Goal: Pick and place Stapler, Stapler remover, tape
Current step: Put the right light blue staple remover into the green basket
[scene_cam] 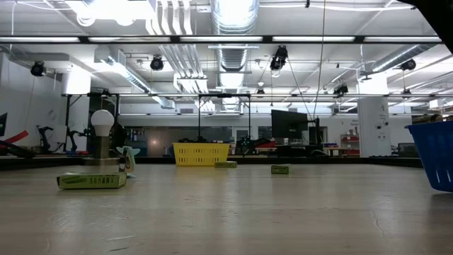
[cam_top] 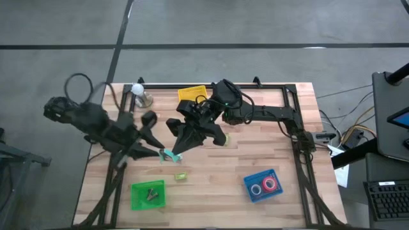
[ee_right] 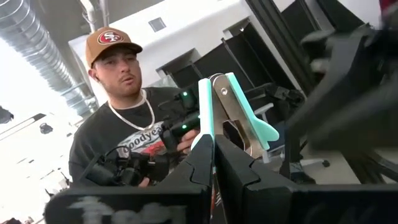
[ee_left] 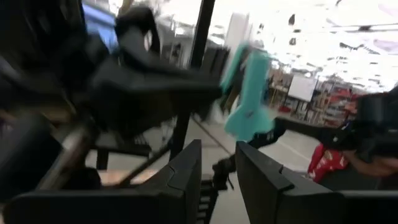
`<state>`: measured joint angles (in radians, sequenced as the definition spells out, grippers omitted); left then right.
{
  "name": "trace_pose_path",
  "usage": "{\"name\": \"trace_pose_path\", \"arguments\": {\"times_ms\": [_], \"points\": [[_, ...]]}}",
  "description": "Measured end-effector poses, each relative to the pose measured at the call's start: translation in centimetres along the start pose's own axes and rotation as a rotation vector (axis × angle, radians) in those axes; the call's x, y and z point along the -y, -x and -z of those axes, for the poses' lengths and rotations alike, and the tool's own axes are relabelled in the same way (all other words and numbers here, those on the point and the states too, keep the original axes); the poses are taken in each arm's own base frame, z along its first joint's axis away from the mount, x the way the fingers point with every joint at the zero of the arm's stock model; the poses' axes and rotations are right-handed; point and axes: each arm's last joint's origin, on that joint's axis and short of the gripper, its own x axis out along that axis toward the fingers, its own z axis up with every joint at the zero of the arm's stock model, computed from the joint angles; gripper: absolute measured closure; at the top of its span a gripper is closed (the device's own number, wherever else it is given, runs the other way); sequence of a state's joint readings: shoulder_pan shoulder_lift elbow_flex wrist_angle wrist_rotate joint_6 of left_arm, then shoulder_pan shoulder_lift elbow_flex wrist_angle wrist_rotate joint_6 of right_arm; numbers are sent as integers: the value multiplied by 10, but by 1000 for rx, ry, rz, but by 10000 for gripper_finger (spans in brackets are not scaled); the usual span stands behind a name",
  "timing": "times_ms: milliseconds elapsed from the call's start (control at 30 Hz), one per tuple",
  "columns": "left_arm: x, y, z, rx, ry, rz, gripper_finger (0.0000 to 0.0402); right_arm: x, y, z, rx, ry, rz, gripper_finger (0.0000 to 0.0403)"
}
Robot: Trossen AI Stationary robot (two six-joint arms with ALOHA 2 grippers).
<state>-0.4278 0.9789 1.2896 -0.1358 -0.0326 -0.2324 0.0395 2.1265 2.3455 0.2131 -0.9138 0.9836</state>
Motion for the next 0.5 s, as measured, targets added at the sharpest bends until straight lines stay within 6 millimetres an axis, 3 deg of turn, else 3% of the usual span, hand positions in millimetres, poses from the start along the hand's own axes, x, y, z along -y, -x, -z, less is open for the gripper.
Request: {"name": "trace_pose_path", "arguments": {"times_ms": [267, 500], "points": [[-1, -13, 7, -32, 34, -2, 300, 0, 0, 0, -1, 10, -1, 394], [1, -4, -2, 13, 28, 10, 300, 0, -1, 1, -8, 2, -7, 395]]}}
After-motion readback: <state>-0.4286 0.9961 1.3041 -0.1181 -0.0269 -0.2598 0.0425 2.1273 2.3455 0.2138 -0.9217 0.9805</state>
